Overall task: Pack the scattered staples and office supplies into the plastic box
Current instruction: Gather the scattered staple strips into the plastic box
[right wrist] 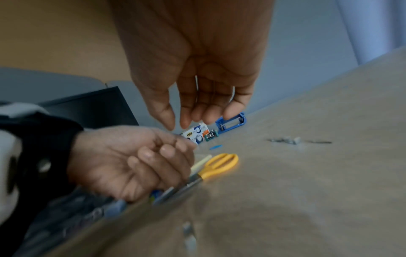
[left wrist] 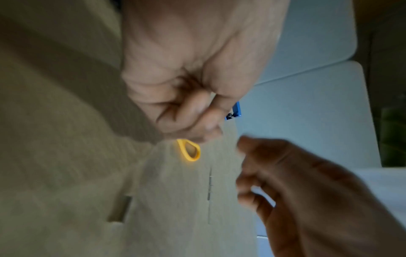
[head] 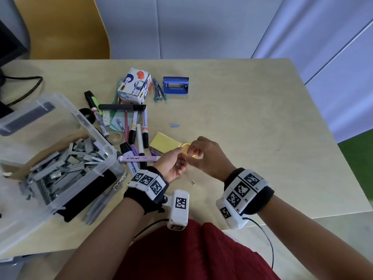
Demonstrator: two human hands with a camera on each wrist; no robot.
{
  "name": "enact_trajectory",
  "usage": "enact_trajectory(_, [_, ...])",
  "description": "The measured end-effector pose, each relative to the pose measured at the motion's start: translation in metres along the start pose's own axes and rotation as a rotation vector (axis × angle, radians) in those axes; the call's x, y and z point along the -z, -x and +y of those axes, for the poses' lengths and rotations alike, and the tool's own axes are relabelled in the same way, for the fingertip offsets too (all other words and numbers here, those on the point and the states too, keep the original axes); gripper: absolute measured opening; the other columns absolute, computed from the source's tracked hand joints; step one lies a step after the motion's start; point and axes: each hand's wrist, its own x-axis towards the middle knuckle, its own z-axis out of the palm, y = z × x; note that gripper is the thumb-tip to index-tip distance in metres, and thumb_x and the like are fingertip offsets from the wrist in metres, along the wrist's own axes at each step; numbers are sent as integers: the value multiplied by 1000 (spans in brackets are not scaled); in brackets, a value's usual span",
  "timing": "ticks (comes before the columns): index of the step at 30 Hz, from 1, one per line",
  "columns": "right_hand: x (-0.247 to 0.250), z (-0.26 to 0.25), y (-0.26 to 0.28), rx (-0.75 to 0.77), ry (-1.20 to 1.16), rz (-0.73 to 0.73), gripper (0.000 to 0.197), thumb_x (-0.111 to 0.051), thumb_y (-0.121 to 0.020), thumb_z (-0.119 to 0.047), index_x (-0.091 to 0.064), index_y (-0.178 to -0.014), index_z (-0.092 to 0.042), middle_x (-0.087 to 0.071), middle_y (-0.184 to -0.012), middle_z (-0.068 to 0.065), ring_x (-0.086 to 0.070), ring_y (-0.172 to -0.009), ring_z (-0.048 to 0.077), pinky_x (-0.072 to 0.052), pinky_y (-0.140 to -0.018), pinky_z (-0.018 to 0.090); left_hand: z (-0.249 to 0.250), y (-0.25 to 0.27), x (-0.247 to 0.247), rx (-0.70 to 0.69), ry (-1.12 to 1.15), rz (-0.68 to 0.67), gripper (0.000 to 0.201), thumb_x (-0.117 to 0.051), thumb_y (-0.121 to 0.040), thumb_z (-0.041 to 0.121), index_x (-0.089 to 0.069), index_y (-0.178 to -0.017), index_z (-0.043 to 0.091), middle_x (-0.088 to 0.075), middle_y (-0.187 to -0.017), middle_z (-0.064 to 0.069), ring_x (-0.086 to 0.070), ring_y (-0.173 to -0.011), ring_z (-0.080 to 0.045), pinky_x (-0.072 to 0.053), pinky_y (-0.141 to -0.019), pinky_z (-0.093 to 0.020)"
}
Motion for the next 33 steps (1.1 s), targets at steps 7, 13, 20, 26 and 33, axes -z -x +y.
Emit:
enact_trajectory(7, [-18, 10, 29, -122, 385, -325, 21, -55, -86, -26, -60, -100, -10, -56, -106, 7, -56, -95, 28, -38, -75, 30, -9, -2, 13, -20, -58, 75, 37, -40, -97, 24, -39, -61, 14, -37, -34, 7, -26, -24, -6, -14, -31, -11])
enact_trajectory(13, [-32, 10, 36, -150, 461, -324, 19, -45, -88, -14, -60, -95, -5, -57, -103, 12, -57, -94, 32, -41, -75, 34, -13, 2, 8, -62, -105, 107, 36, -39, -97, 20, -43, -62, 12, -38, -34, 5, -29, -24, -6, -17, -32, -10])
enact_trajectory(20, [-10, -8, 21, -115, 214, -117, 19, -53, -88, -17, -65, -89, -3, -61, -94, 11, -58, -86, 27, -42, -75, 34, -10, 4, -5, -46, -102, 112, 32, -37, -98, 19, -49, -70, 8, -54, -42, -2, -50, -31, -9, -40, -34, -13])
enact_trajectory(26, [-4, -12, 17, -69, 165, -77, 20, -51, -85, -7, -70, -91, -4, -61, -90, 14, -57, -82, 28, -41, -73, 33, -6, 7, -20, 46, -116, 29, 34, -39, -96, 20, -45, -62, 16, -43, -34, 6, -38, -28, -6, -25, -33, -11])
enact_trajectory(33, [17, 45, -8, -346, 222, 105, 21, -54, -84, -8, -67, -101, -5, -63, -103, 13, -59, -94, 29, -41, -79, 28, 5, -2, -23, 40, -76, 21, 36, -39, -96, 21, -39, -61, 13, -43, -34, 3, -35, -26, -7, -22, -31, -10])
